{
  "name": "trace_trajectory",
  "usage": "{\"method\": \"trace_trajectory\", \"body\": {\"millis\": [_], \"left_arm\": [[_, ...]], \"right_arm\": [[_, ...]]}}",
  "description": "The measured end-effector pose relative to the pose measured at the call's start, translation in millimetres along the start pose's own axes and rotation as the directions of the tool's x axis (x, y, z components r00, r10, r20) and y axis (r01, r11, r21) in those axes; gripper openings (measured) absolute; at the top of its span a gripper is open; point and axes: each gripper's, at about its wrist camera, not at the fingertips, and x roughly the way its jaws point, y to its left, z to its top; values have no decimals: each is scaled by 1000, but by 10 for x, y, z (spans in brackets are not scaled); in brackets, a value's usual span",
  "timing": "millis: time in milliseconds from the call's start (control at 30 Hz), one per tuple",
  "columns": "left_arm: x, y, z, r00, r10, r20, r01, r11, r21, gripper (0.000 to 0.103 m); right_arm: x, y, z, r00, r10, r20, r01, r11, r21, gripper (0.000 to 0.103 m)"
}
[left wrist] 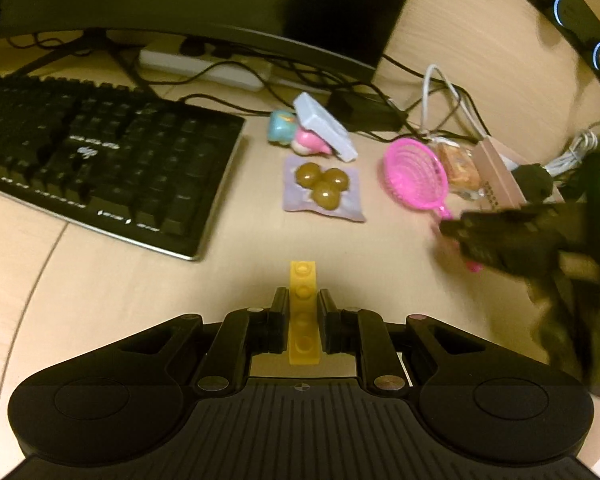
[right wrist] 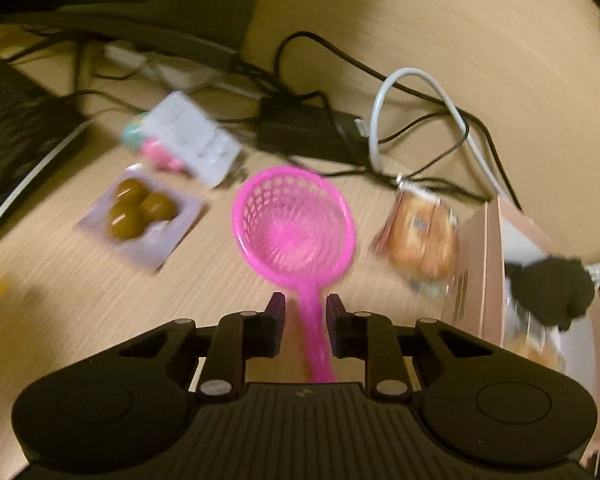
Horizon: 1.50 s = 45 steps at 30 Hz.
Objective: Organize objects
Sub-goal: 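Grasp the pink net scoop by its rim with the right gripper, then carry the yellow brick toward the pink box with the left gripper while the right holds the scoop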
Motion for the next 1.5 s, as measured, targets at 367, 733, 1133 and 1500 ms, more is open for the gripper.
{"method": "trace_trajectory", "body": {"millis": [367,733,1133,1500], "left_arm": [[78,21,-7,997,-44,65,37,993,110,17],[-106,342,37,994,-68,81,74,995,-74,17],[37,249,91,994,-97,42,100,994,-51,17],[123,22,42,990,-141,-28,141,990,3,17]], "right_arm": [[-253,26,-7,987,-3,161,4,1000,-6,94],[716,-145,554,998,47,30,-48,999,12,103],[548,-58,435,992,125,5,-125,990,63,68],[-203,-2,-149,987,161,-14,-157,978,135,68]]}}
